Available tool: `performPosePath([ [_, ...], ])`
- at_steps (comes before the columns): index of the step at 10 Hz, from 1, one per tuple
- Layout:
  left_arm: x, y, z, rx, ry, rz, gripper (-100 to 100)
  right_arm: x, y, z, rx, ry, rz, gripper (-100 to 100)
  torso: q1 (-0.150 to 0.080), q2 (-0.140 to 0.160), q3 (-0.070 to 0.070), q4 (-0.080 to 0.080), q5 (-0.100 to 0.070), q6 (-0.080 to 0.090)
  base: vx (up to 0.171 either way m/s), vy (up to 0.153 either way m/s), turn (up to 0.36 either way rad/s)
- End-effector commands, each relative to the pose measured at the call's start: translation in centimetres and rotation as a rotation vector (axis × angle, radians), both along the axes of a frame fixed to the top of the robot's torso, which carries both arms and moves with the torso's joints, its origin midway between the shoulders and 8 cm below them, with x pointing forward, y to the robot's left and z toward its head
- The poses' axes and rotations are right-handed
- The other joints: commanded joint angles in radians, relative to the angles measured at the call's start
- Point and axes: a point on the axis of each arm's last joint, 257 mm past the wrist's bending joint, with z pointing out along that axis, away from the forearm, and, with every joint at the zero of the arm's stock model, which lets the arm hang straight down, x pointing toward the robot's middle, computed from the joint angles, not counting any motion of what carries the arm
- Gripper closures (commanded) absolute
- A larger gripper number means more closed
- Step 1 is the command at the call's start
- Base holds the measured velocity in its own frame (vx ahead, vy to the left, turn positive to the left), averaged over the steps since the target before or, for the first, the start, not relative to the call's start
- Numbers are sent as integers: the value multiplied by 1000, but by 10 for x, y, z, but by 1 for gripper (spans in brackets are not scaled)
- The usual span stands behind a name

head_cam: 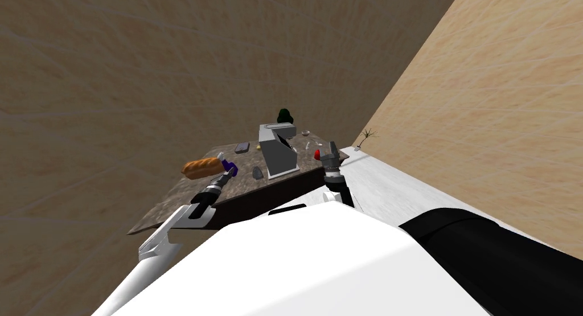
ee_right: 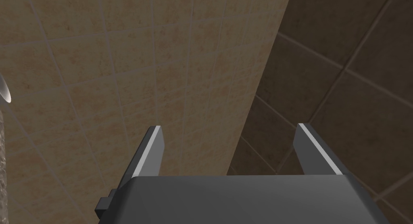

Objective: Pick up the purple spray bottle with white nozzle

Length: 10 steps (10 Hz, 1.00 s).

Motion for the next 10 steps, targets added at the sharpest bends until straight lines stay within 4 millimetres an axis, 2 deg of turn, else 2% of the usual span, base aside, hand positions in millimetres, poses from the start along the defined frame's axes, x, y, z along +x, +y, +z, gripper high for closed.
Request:
performPosePath([
  [1,-1,23,-5,73,36,30,-100,0,0,0,0,0,0,0,0,0,0,0,0,0,17,-30,-101],
  [6,0,82,-7,250,114,108,-100,0,0,0,0,0,0,0,1,0,0,0,0,0,13,-28,-93],
  [7,0,90,-6,272,123,119,-100,0,0,0,0,0,0,0,1,1,0,0,0,0,7,-23,-64],
  [8,0,86,-6,255,116,112,-100,0,0,0,0,0,0,0,1,1,0,0,0,0,4,-8,-10],
  [9,0,87,-6,259,118,113,0,0,0,0,0,0,0,0,2,1,1,0,0,-1,0,0,0],
  [10,15,85,2,263,90,83,-100,0,0,0,0,0,0,0,2,1,1,0,1,-1,-9,-34,30],
])
